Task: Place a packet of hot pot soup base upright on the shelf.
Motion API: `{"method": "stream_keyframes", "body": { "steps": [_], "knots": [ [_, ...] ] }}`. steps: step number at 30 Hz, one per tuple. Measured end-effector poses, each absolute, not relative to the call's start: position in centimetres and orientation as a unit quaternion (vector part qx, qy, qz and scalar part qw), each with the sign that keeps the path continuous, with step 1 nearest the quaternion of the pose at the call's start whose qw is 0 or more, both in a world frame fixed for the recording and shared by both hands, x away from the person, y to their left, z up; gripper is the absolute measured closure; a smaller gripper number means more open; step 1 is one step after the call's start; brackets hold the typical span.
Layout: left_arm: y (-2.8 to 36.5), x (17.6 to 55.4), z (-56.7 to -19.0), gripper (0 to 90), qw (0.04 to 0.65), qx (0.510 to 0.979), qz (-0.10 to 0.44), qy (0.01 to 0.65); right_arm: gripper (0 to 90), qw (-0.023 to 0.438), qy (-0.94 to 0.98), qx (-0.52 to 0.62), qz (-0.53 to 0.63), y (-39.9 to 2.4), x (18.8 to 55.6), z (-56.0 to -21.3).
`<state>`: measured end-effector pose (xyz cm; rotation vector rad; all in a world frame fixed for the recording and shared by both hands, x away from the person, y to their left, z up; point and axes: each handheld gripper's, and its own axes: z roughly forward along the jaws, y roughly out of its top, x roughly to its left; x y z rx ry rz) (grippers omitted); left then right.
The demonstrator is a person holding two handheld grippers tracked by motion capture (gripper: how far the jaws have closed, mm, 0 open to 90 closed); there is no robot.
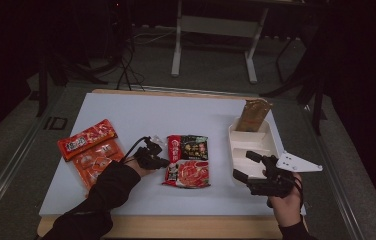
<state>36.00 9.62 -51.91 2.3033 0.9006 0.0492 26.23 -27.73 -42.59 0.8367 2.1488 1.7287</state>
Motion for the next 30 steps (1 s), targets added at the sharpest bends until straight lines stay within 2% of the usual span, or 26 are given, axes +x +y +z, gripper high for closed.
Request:
{"method": "stream_keyframes", "body": {
  "steps": [8,11,13,15,17,20,24,25,29,30],
  "knots": [
    [10.7,36.1,-51.2,89.5,0.344,0.868,0.036,0.356,15.8,0.126,0.739,0.294,0.593,-27.9,26.2,-42.5],
    [11.1,36.3,-50.3,86.1,0.359,0.855,0.048,0.371,15.8,0.130,0.737,0.297,0.593,-27.9,26.2,-42.6],
    [11.3,36.7,-49.9,78.4,0.371,0.847,0.047,0.378,15.8,0.138,0.738,0.295,0.590,-27.9,26.2,-42.5],
    [11.3,37.1,-49.6,77.0,0.378,0.839,0.053,0.388,17.5,0.129,0.742,0.298,0.587,-27.8,26.2,-42.5],
    [11.3,37.6,-49.5,67.3,0.379,0.832,0.057,0.401,18.7,0.128,0.746,0.298,0.582,-27.8,26.2,-42.5],
    [11.1,38.6,-49.7,60.1,0.376,0.826,0.052,0.416,18.5,0.134,0.747,0.295,0.581,-27.7,26.2,-42.6],
    [11.0,39.6,-50.1,59.4,0.378,0.814,0.051,0.438,17.6,0.145,0.745,0.291,0.582,-27.8,26.1,-42.6],
    [11.0,39.9,-50.2,55.8,0.376,0.812,0.052,0.443,17.2,0.147,0.745,0.290,0.583,-27.8,26.1,-42.6],
    [10.5,40.9,-50.7,55.2,0.380,0.801,0.052,0.461,16.5,0.147,0.747,0.286,0.582,-27.6,26.0,-42.7],
    [10.4,41.2,-50.8,52.1,0.381,0.797,0.052,0.466,16.5,0.148,0.749,0.284,0.580,-27.5,26.0,-42.7]
  ]
}}
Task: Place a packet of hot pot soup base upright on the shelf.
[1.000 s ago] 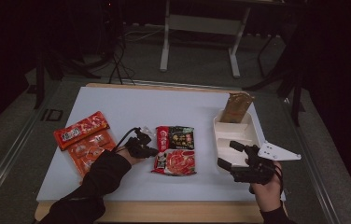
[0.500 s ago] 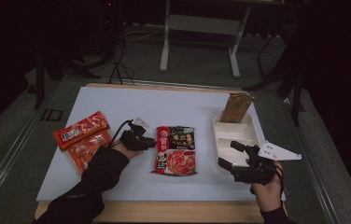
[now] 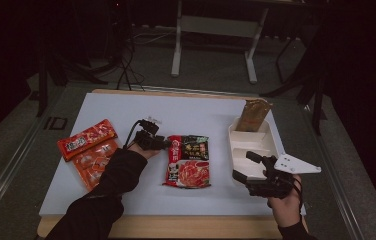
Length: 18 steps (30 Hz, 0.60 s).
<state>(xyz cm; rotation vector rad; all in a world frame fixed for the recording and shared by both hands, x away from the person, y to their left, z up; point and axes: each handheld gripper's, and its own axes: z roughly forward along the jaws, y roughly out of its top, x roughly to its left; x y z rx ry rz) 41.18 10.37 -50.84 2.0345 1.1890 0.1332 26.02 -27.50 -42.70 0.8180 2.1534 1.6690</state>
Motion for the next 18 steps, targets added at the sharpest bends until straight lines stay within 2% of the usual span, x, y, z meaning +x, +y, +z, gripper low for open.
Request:
{"method": "stream_keyframes", "body": {
  "steps": [7,14,18],
  "knots": [
    [9.1,42.7,-51.9,46.5,0.363,0.791,0.044,0.491,16.5,0.156,0.758,0.274,0.571,-27.1,25.8,-42.7],
    [7.9,43.2,-53.3,46.5,0.349,0.786,0.044,0.508,16.7,0.155,0.760,0.276,0.568,-27.2,25.9,-43.0],
    [7.3,43.0,-53.3,55.6,0.347,0.781,0.044,0.518,16.7,0.156,0.762,0.273,0.566,-27.1,25.9,-43.0]
  ]
}}
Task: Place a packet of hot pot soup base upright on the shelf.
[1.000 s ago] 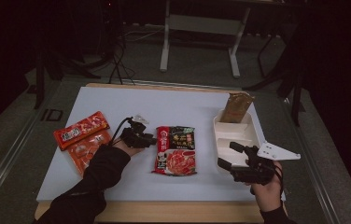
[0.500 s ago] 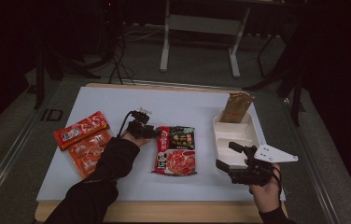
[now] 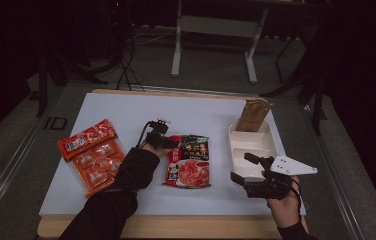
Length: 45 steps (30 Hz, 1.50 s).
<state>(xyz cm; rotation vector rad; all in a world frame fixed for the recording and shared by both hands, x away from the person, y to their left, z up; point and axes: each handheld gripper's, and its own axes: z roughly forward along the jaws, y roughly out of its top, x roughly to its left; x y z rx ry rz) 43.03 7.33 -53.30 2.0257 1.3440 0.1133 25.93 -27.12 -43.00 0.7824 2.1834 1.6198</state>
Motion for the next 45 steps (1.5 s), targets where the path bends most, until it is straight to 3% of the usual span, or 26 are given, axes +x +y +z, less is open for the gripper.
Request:
{"method": "stream_keyframes", "body": {
  "steps": [5,9,21,45],
  "knots": [
    [6.2,42.6,-53.1,77.1,0.322,0.798,0.058,0.506,16.7,0.155,0.764,0.269,0.566,-27.0,25.9,-42.9],
    [6.4,42.8,-53.1,84.5,0.333,0.789,0.037,0.514,16.7,0.151,0.764,0.270,0.566,-26.9,26.0,-43.0],
    [6.8,42.5,-51.5,87.7,0.365,0.795,0.020,0.484,16.7,0.158,0.761,0.271,0.568,-27.1,26.0,-42.8],
    [6.5,38.0,-46.2,88.2,0.465,0.780,0.068,0.413,15.5,0.178,0.756,0.277,0.566,-27.3,26.0,-42.4]
  ]
}}
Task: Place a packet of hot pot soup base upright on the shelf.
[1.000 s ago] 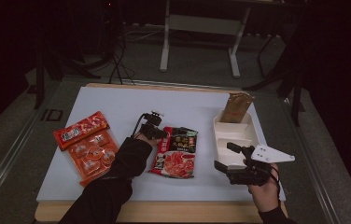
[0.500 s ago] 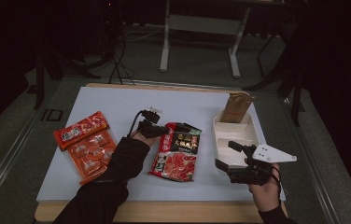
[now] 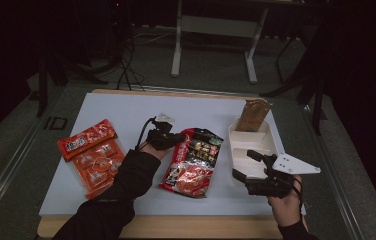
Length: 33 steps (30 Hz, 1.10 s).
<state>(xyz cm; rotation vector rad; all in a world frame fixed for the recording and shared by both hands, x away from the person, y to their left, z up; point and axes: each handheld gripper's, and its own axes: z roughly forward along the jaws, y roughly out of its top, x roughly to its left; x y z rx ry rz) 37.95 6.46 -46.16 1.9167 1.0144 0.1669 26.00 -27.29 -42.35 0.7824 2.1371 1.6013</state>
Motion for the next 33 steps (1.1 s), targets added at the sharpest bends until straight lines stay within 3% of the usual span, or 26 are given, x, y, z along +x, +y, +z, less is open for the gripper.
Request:
{"method": "stream_keyframes", "body": {
  "steps": [9,25,33],
  "knots": [
    [6.8,36.3,-45.2,88.1,0.502,0.765,0.065,0.398,13.6,0.210,0.759,0.270,0.554,-27.6,26.0,-42.0],
    [7.5,33.8,-43.0,87.9,0.560,0.753,0.065,0.340,10.9,0.180,0.761,0.284,0.556,-26.7,26.2,-41.8],
    [7.1,32.5,-41.6,87.9,0.606,0.732,0.045,0.308,20.8,0.168,0.763,0.298,0.548,-26.1,26.9,-41.0]
  ]
}}
